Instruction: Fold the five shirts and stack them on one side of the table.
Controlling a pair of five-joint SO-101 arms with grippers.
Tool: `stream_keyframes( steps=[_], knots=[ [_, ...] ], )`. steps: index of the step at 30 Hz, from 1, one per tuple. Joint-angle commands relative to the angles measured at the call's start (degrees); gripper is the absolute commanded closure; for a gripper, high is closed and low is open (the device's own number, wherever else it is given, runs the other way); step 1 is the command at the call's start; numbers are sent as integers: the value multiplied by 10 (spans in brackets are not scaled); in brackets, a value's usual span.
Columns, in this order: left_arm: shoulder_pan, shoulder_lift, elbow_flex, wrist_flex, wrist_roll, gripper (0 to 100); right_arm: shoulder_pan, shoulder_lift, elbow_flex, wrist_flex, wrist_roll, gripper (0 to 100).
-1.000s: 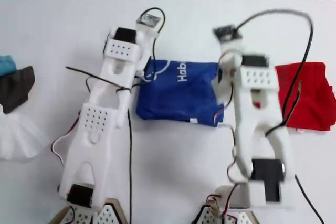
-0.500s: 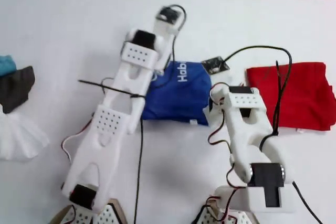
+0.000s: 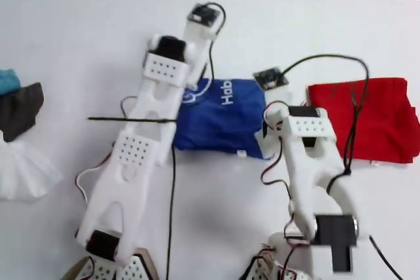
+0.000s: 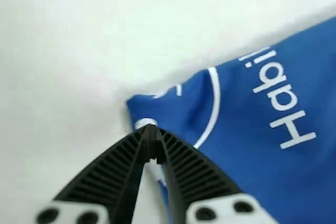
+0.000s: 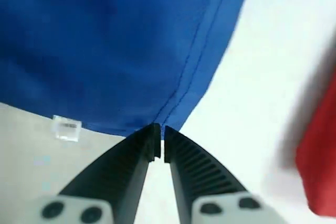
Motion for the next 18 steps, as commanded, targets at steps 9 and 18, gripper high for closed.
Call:
stream_keyframes(
  steps=[9,18],
  knots=[
    [-149,-271,192,15,-12,975,-10,-42,-156,52,-39,761],
    [-193,-560,647,-62,-6,974,-12,240,-338,115,-70,731]
  ],
)
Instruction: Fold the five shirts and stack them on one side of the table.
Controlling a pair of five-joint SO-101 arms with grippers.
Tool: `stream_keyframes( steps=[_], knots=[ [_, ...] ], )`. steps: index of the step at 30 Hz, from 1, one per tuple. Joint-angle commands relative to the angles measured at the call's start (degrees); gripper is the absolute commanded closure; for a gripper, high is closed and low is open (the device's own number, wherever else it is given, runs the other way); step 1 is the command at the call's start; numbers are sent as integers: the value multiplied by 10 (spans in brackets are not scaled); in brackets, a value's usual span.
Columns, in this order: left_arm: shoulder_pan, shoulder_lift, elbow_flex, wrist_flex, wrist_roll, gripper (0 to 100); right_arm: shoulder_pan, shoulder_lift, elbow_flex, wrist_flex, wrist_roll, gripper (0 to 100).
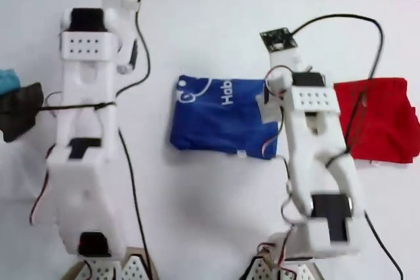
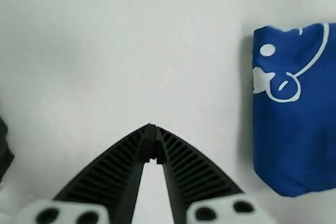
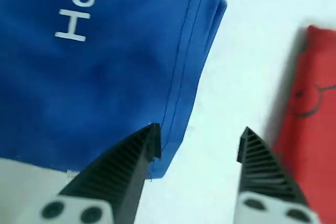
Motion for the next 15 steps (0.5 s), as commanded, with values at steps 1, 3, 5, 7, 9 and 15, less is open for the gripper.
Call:
stream_keyframes(
  steps=[1,3,5,7,9,15],
  knots=[
    [-26,-158,192,-63,1,974,-7,102,-95,29,-23,721],
    [-43,-219,310,-111,-2,974,-7,148,-142,48,-27,697],
    [-55,-275,426,-168,-19,974,-7,185,-186,67,-27,681],
    [-68,-329,533,-230,-32,974,-7,211,-228,88,-27,679],
    [-76,-376,618,-287,-43,974,-7,226,-269,110,-27,679],
    [-82,-477,762,-368,-73,974,-8,236,-396,196,-33,679]
  ],
)
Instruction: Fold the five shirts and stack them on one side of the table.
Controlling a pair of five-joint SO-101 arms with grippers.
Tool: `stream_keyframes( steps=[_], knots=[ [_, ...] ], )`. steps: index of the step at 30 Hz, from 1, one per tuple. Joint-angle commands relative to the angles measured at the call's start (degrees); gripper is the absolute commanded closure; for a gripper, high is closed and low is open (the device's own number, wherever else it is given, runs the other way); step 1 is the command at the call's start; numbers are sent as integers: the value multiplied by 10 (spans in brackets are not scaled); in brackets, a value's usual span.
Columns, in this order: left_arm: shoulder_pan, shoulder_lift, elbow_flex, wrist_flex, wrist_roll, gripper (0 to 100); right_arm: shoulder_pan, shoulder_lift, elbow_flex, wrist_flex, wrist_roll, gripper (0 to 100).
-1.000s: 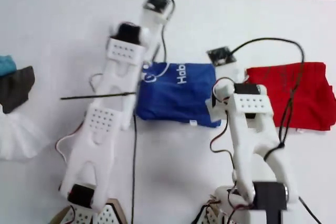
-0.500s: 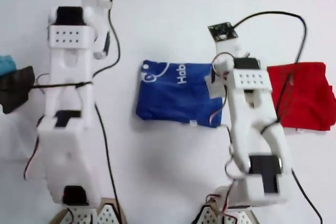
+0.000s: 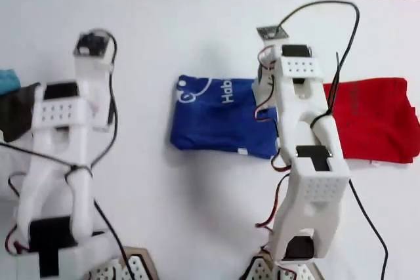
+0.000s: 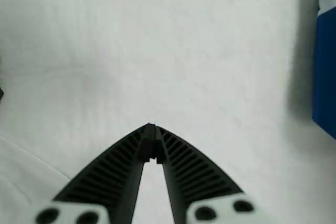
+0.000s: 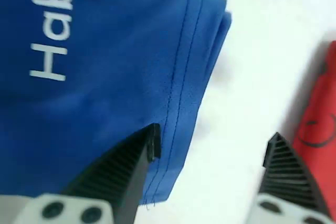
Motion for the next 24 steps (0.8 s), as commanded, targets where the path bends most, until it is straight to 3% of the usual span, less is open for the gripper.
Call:
stream_keyframes(
  steps=[1,10,16,24],
  knots=[
    [-7,-69,50,-40,-13,974,-7,0,-90,49,-18,679],
    [-6,-79,57,-44,-11,974,-59,3,-48,34,-70,680],
    [-8,-82,58,-40,-12,974,-44,4,16,-25,-142,680],
    [-8,-80,58,-40,-12,974,-33,6,27,-33,-144,680]
  ],
)
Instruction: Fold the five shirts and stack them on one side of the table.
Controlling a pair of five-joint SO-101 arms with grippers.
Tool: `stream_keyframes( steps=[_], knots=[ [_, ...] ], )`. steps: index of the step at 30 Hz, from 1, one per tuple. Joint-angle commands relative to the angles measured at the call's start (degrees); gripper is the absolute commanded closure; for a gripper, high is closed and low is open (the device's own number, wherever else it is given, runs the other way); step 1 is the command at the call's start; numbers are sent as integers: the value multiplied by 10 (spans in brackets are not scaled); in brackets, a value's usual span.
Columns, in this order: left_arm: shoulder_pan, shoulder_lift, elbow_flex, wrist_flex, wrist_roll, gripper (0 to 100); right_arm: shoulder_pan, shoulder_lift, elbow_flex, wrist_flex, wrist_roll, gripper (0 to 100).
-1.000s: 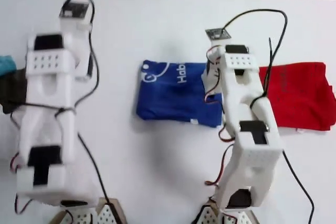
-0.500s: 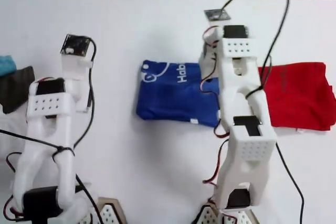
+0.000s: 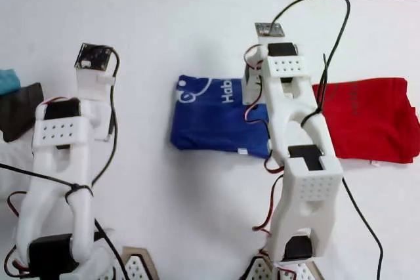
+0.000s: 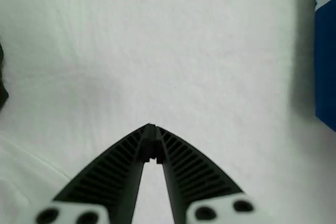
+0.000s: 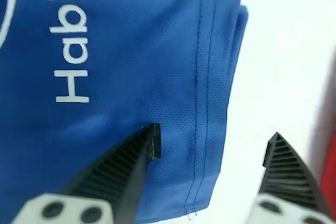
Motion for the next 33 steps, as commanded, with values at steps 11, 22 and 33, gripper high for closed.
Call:
stream_keyframes(
  steps=[11,22,33],
  knots=[
    [-21,-27,0,-4,-4,974,6,162,-67,25,18,749],
    [-31,-28,0,-4,-4,974,13,269,-219,153,133,964],
    [-31,-28,0,-5,-4,974,80,183,-248,153,170,976]
  ],
)
